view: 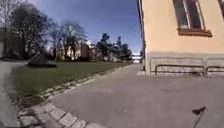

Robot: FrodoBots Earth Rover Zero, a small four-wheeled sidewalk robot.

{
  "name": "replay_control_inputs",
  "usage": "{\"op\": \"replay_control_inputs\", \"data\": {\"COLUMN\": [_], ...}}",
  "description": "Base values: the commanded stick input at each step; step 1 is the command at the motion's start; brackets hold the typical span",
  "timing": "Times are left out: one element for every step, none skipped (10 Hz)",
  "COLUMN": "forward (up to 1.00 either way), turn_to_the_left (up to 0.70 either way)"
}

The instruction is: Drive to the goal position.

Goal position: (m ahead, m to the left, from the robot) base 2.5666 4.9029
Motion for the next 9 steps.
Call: {"op": "replay_control_inputs", "data": {"forward": [0.85,0.85,0.85,0.85,0.85,0.85,0.85,0.85,0.85], "turn_to_the_left": [0.0,0.0,0.0,0.0,0.0,0.0,0.0,0.0,0.0]}}
